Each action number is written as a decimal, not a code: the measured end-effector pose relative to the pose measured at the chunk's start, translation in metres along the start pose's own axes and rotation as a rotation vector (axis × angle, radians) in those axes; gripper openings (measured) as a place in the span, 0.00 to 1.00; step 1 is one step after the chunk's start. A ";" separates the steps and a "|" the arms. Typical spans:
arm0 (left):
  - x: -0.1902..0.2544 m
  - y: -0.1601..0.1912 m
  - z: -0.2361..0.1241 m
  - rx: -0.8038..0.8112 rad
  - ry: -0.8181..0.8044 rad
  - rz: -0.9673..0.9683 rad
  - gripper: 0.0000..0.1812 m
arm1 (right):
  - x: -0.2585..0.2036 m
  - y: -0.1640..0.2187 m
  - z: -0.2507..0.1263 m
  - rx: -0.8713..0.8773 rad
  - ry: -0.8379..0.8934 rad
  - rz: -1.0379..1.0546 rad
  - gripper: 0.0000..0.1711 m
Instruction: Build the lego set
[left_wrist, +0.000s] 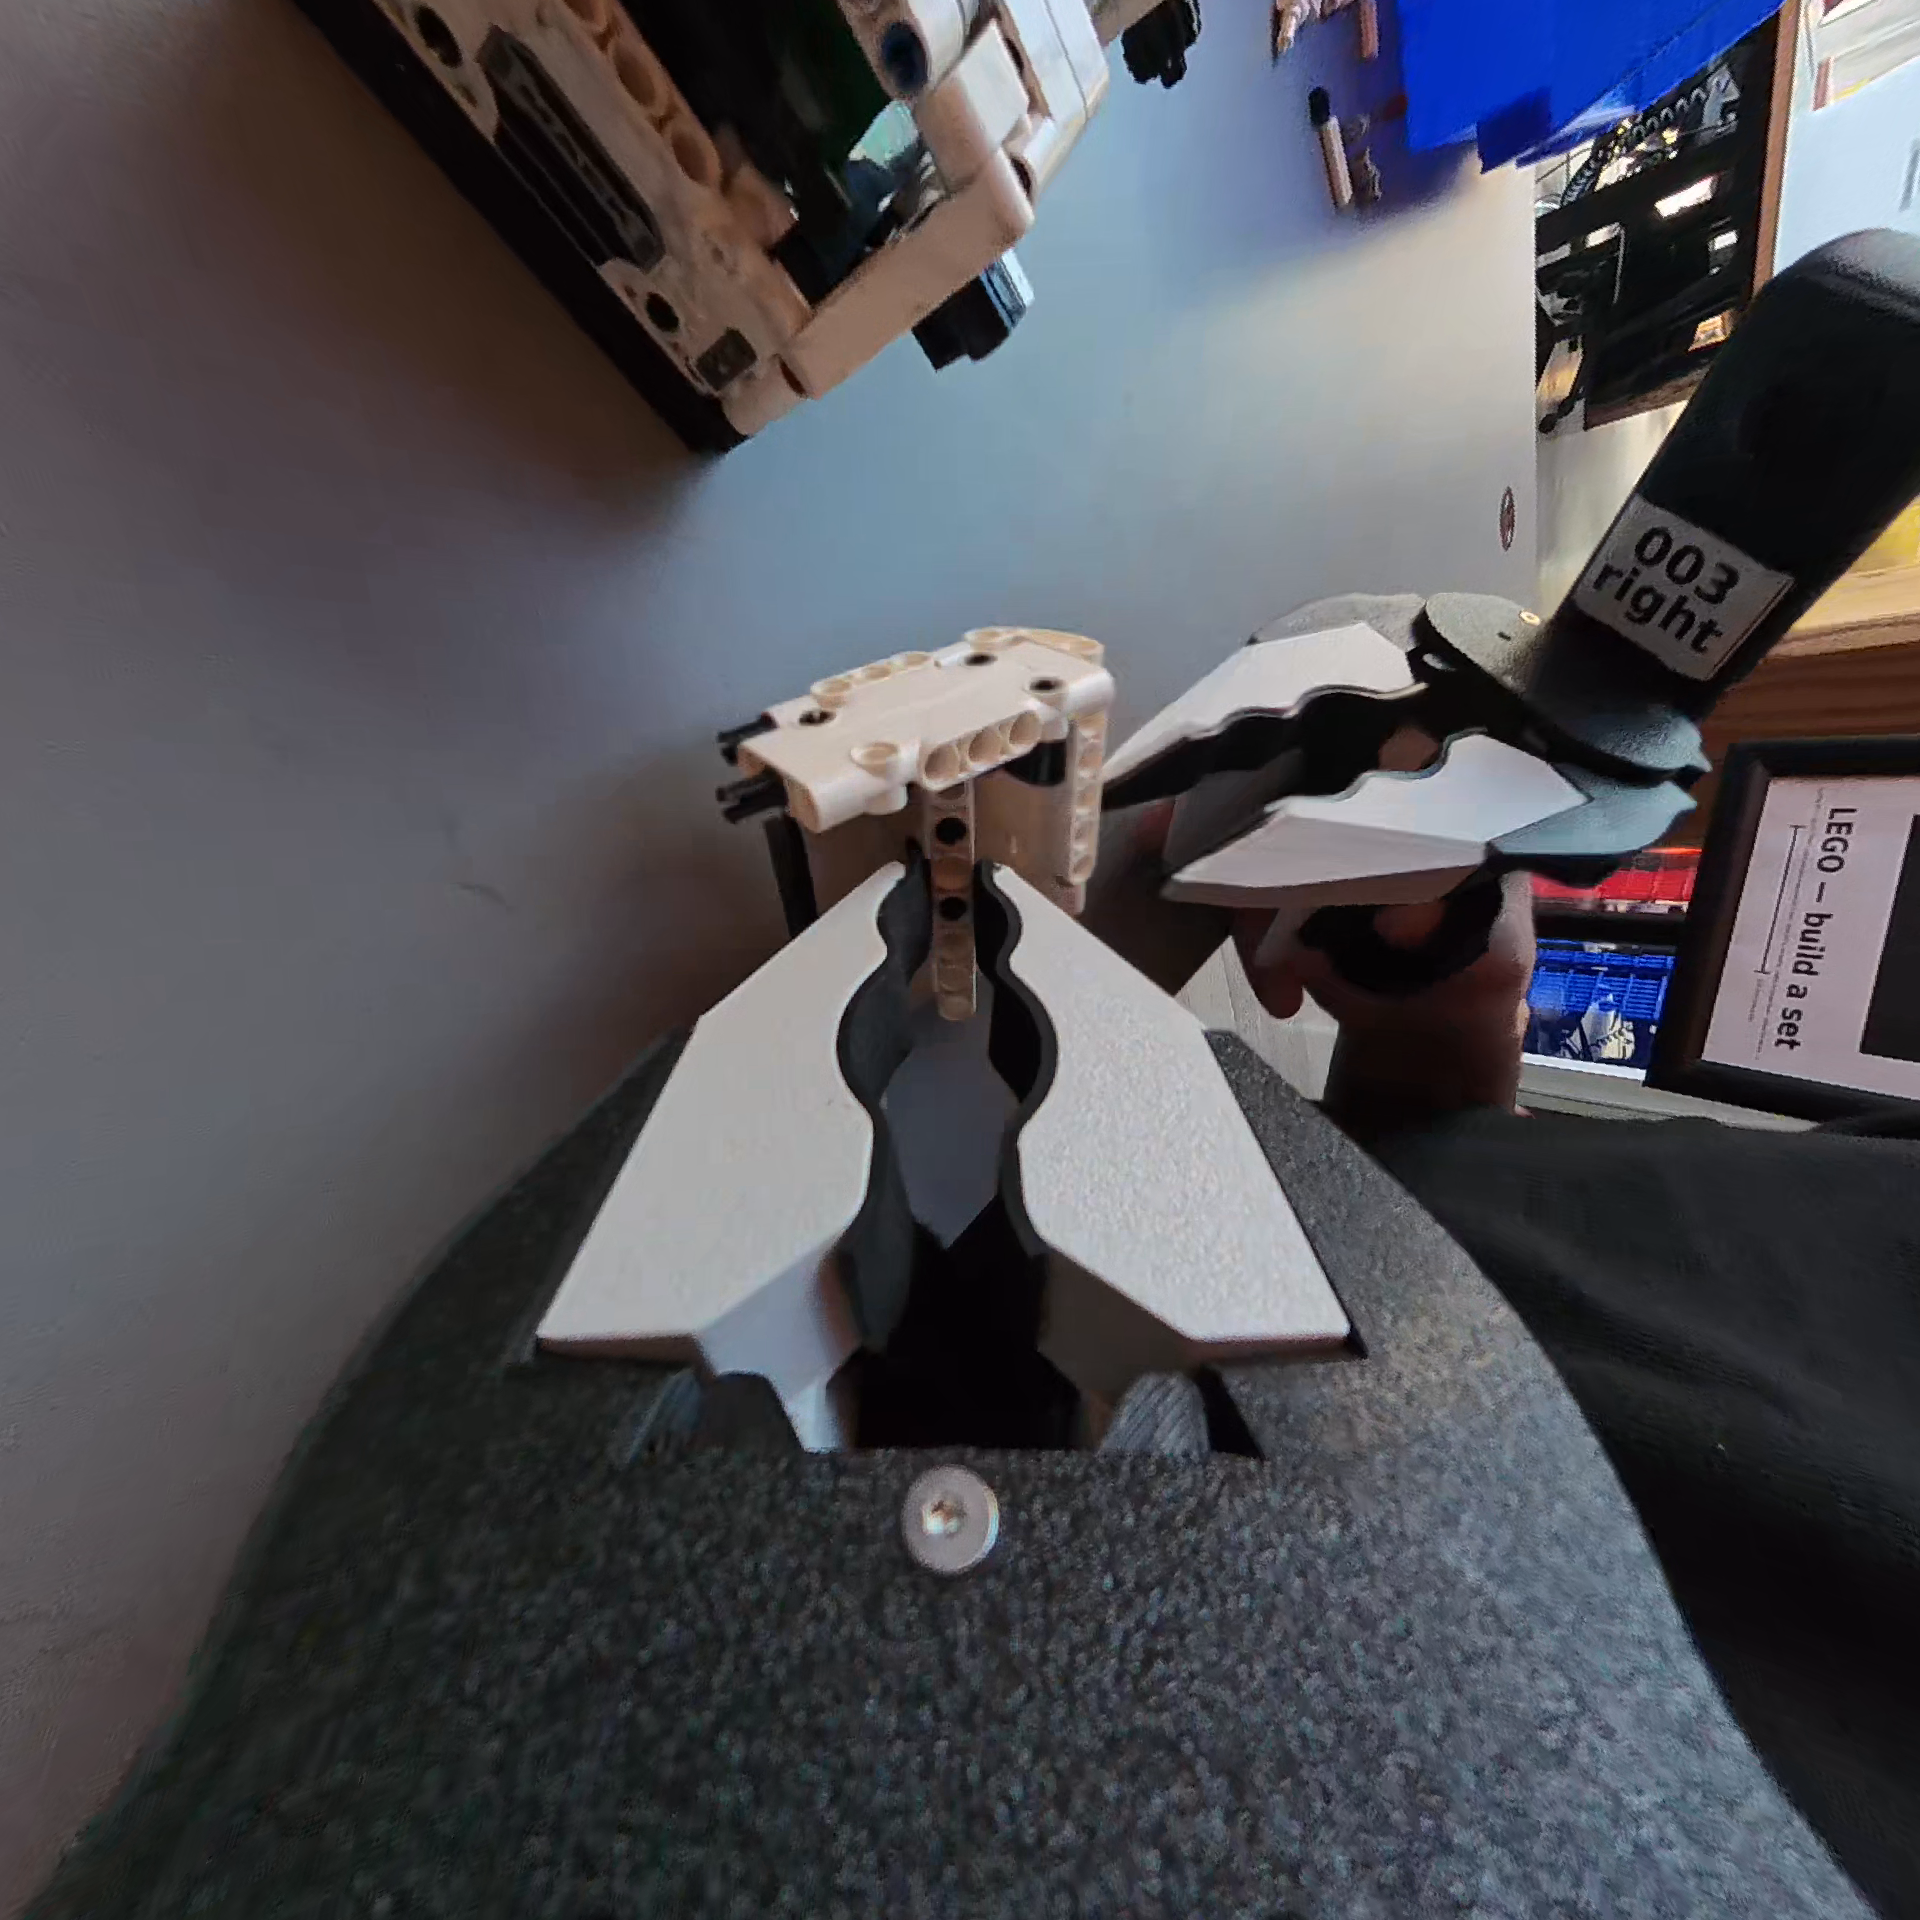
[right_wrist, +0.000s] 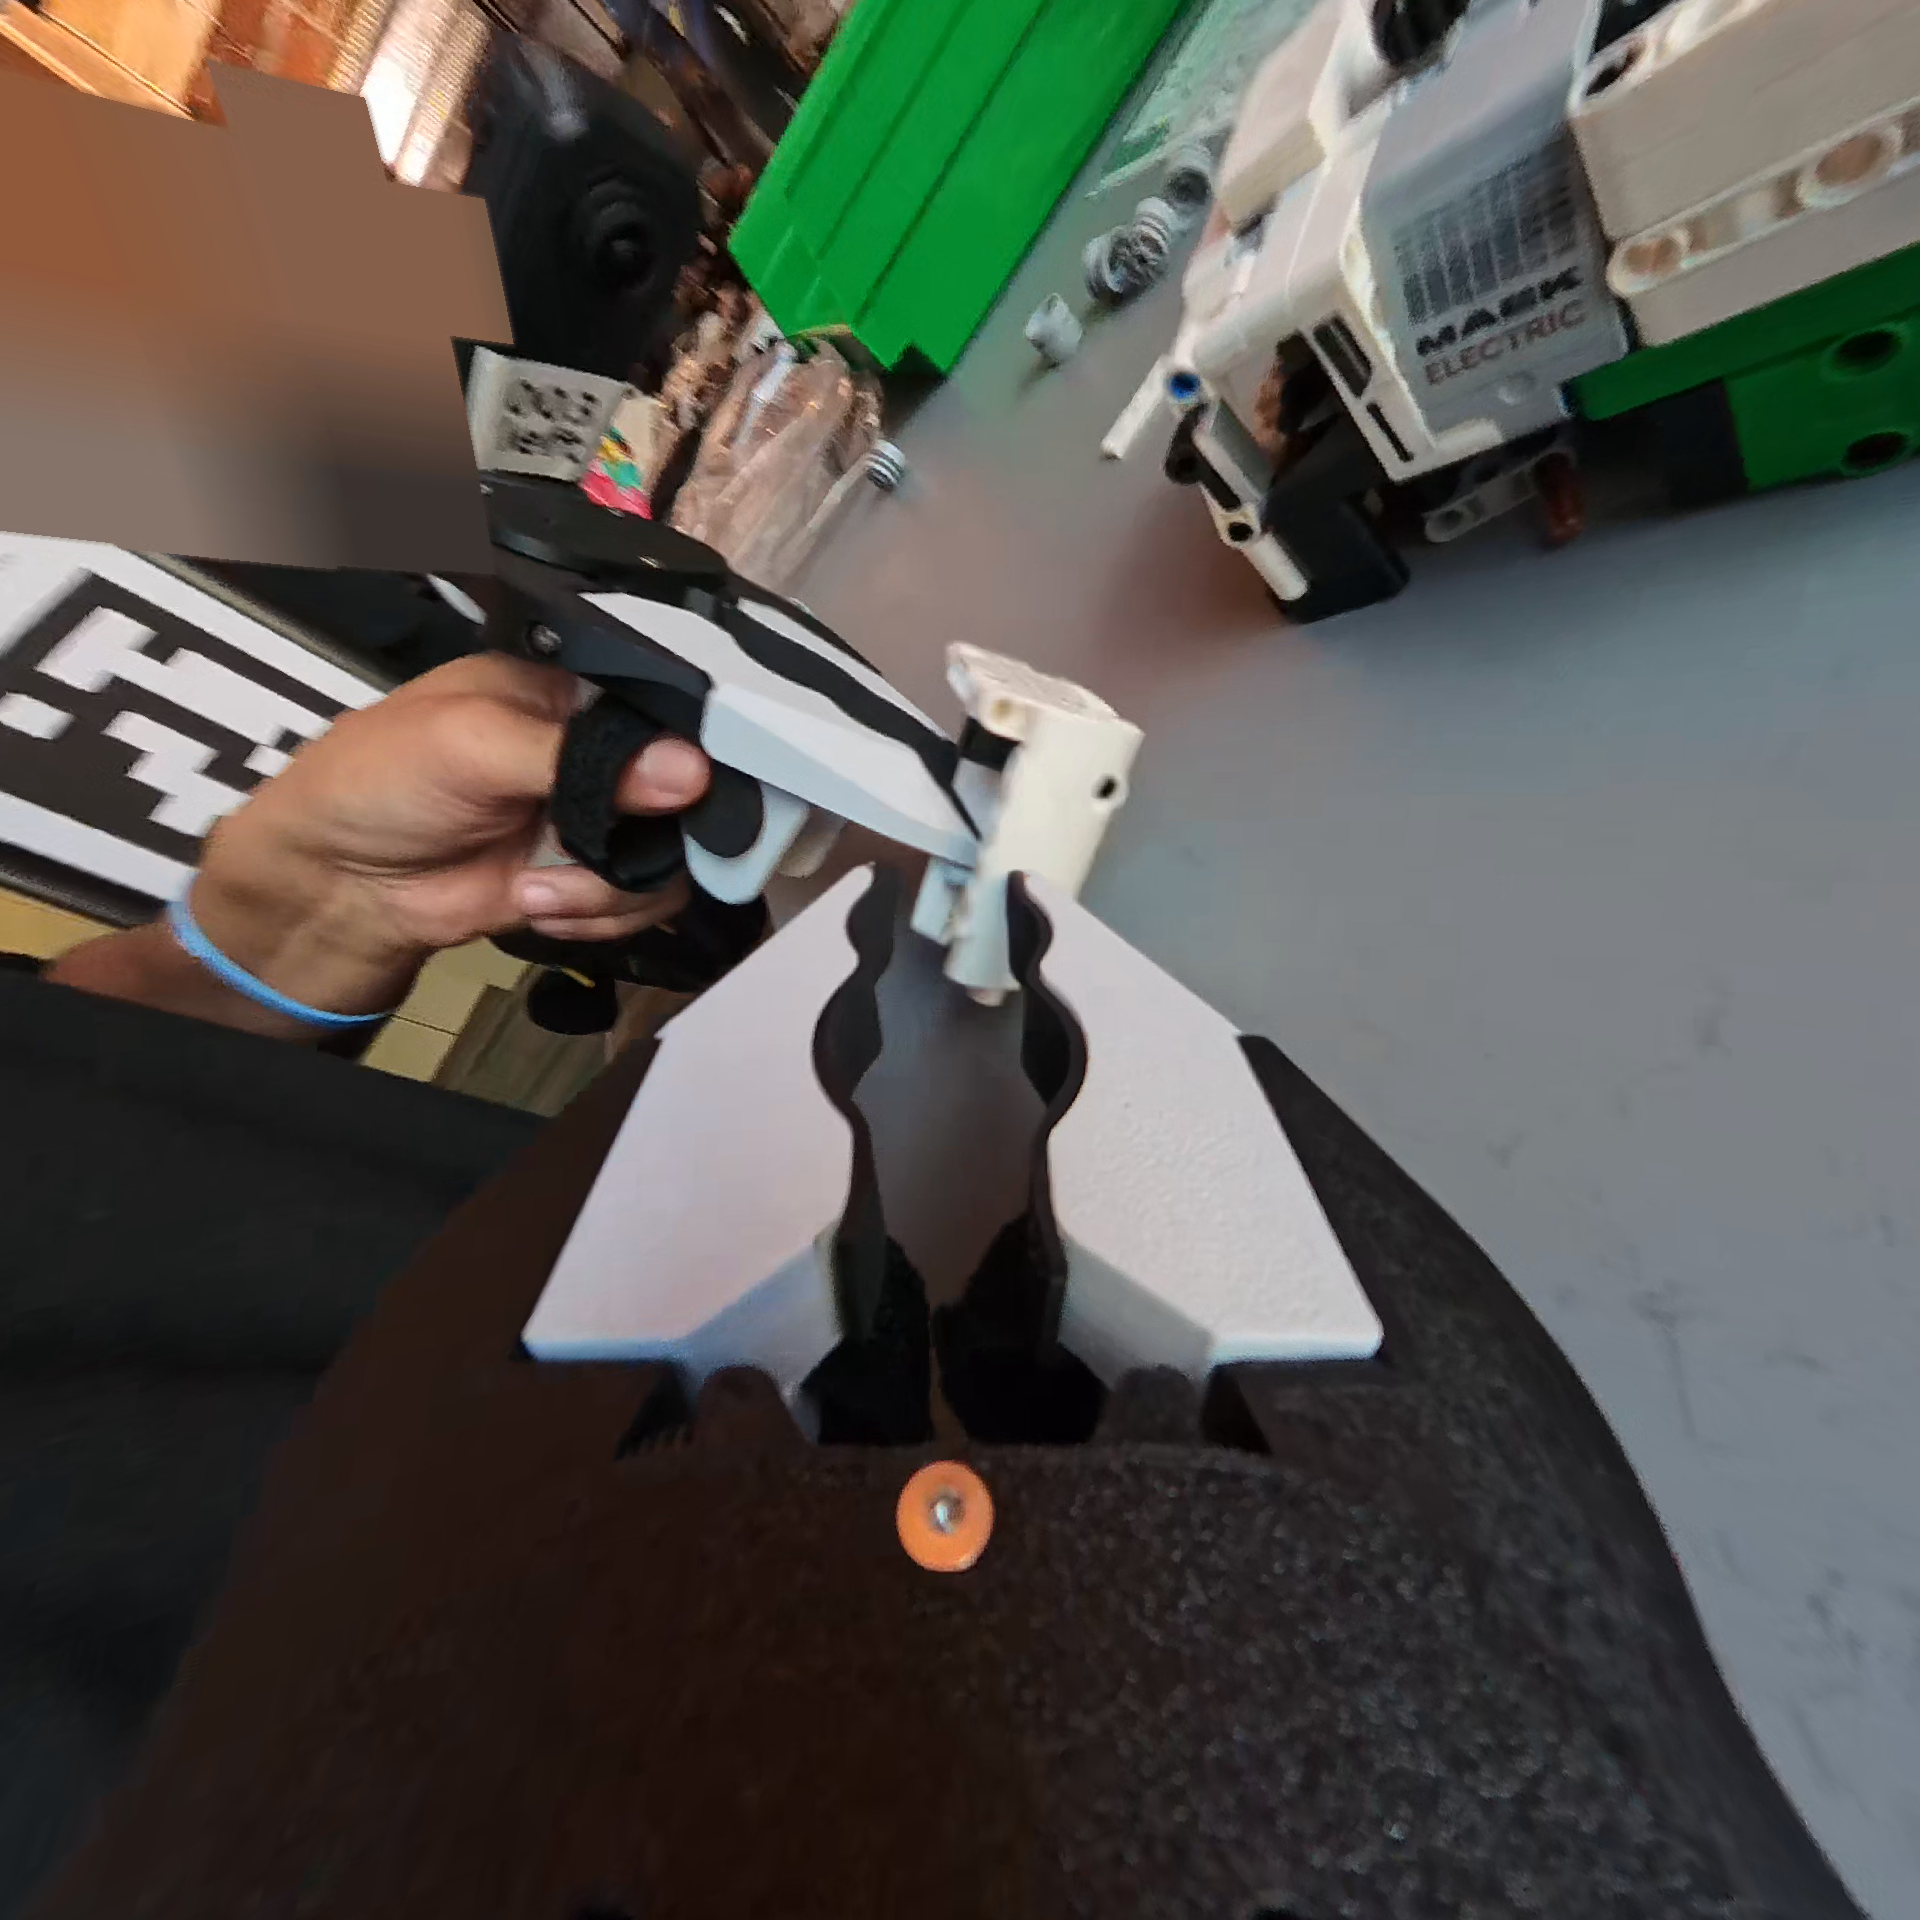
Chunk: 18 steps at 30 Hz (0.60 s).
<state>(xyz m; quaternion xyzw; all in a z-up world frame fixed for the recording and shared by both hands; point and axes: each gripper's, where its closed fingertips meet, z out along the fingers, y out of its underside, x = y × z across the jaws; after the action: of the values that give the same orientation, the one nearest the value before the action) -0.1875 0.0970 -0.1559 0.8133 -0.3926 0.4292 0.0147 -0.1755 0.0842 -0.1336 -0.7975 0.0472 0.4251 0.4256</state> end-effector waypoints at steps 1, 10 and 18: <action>-0.001 0.001 0.000 -0.002 0.005 0.008 0.04 | -0.002 -0.005 -0.002 0.025 -0.029 0.011 0.12; 0.003 0.004 0.002 -0.017 0.077 0.025 0.04 | 0.038 -0.002 -0.006 -0.146 0.220 -0.063 0.16; 0.003 0.007 0.000 0.016 0.130 0.005 0.04 | 0.032 0.013 0.017 -0.235 0.411 -0.097 0.18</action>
<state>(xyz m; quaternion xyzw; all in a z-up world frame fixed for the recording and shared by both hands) -0.1907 0.0906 -0.1559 0.7829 -0.3891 0.4844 0.0325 -0.1722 0.0973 -0.1700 -0.9125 0.0447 0.2356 0.3314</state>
